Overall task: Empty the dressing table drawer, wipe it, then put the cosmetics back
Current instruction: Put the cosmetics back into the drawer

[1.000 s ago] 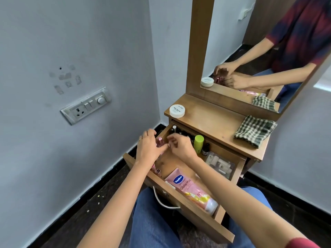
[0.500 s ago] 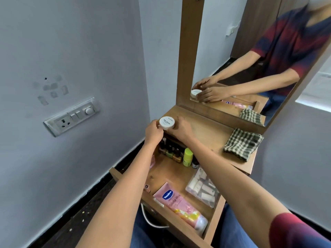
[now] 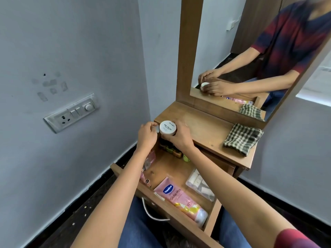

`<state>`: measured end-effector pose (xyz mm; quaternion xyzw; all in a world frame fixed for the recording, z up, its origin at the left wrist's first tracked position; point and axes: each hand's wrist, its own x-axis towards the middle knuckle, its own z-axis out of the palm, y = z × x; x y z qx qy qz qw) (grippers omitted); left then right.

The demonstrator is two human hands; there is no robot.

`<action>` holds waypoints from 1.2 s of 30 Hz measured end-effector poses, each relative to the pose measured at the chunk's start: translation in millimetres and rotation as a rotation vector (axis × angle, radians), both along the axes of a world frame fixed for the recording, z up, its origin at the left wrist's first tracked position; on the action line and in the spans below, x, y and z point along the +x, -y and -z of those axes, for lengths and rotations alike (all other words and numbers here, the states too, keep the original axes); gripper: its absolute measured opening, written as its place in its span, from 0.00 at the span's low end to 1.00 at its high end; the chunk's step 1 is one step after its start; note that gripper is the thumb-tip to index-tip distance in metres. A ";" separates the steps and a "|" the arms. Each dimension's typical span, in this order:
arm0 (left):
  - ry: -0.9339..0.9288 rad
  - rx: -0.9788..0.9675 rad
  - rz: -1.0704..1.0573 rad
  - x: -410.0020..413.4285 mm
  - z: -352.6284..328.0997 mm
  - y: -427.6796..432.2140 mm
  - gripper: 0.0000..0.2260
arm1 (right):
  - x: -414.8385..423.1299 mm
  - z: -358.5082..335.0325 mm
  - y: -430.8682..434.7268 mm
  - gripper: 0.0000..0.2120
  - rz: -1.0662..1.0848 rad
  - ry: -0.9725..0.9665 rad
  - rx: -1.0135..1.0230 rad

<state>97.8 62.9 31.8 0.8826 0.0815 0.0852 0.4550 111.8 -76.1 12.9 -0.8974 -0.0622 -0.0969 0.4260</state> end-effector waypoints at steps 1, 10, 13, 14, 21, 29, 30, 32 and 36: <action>0.025 0.013 -0.010 -8.9 0.5 -2.6 0.14 | -9.8 4.3 1.5 0.29 -0.003 0.021 0.014; 0.243 0.280 -0.034 -73.7 28.2 -13.2 0.08 | -61.6 47.3 -1.1 0.27 -0.058 0.059 -0.250; 0.269 0.333 -0.035 -85.5 35.3 -14.4 0.06 | -67.3 56.3 -8.4 0.25 -0.049 0.058 -0.353; 0.269 0.332 -0.040 -88.7 36.4 -14.6 0.06 | -68.9 59.6 -11.2 0.24 -0.053 0.053 -0.388; 0.215 0.345 -0.049 -98.7 46.0 -17.0 0.08 | -75.1 82.1 -20.1 0.21 -0.015 -0.116 -0.445; 0.154 0.393 -0.063 -96.9 52.2 -16.4 0.10 | -73.6 96.8 -20.0 0.17 -0.004 -0.114 -0.483; 0.152 0.394 -0.064 -96.9 52.6 -16.3 0.10 | -71.9 98.8 -20.5 0.18 -0.009 -0.110 -0.488; 0.148 0.388 -0.066 -97.5 53.0 -16.3 0.10 | -67.6 100.8 -22.4 0.19 -0.034 -0.106 -0.490; 0.143 0.380 -0.064 -97.7 52.4 -16.1 0.11 | -57.9 98.3 -25.4 0.21 -0.099 -0.119 -0.497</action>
